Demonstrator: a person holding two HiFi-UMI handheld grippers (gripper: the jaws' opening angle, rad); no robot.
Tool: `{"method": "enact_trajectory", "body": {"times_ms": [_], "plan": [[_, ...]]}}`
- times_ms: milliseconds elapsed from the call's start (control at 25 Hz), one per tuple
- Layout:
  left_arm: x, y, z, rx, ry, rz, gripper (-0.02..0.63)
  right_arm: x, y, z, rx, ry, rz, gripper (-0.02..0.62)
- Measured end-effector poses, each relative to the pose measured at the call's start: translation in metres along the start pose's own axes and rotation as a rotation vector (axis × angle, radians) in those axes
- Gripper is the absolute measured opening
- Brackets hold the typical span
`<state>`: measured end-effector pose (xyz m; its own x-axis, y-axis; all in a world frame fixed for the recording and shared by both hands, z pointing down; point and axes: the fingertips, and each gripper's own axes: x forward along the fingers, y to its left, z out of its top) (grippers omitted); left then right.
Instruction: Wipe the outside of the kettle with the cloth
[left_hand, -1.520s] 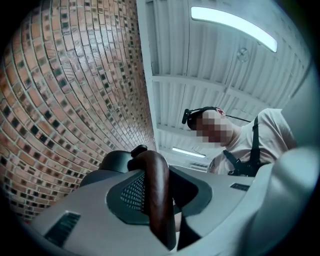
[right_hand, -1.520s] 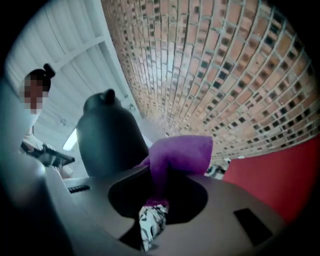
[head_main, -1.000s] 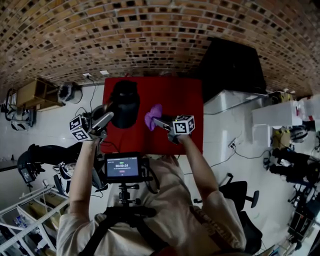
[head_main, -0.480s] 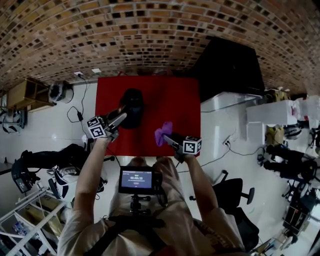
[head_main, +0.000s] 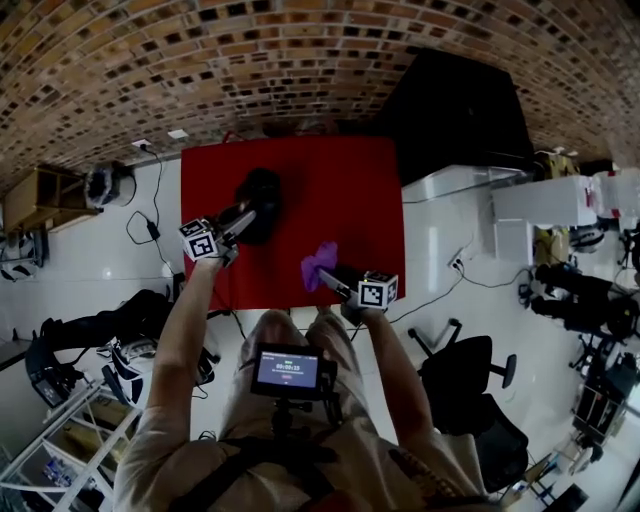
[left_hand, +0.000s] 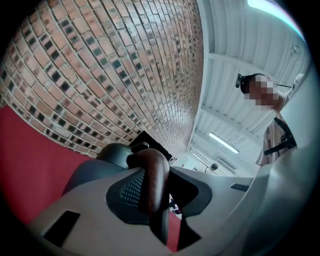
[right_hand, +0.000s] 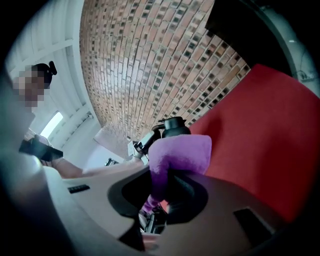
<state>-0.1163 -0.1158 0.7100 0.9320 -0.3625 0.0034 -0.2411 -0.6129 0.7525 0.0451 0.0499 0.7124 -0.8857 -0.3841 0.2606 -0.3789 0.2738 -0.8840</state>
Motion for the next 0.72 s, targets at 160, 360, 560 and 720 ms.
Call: {"method": "enact_trajectory", "body": {"times_ms": [160,360,560,720], "plan": [[0.012,0.018,-0.003,0.004,0.006,-0.021,0.100,0.007,0.000,-0.011,0.017,-0.005,-0.007,0.078],[0.015,0.030,0.001,0.033,-0.034,-0.059,0.100,0.013,-0.007,-0.030,0.042,0.033,-0.020,0.078],[0.005,0.027,0.004,0.081,-0.076,-0.080,0.100,0.020,-0.017,-0.034,0.045,0.060,-0.020,0.078],[-0.012,0.016,-0.017,0.110,-0.093,-0.080,0.100,0.032,-0.027,-0.042,0.059,0.086,-0.020,0.078]]}}
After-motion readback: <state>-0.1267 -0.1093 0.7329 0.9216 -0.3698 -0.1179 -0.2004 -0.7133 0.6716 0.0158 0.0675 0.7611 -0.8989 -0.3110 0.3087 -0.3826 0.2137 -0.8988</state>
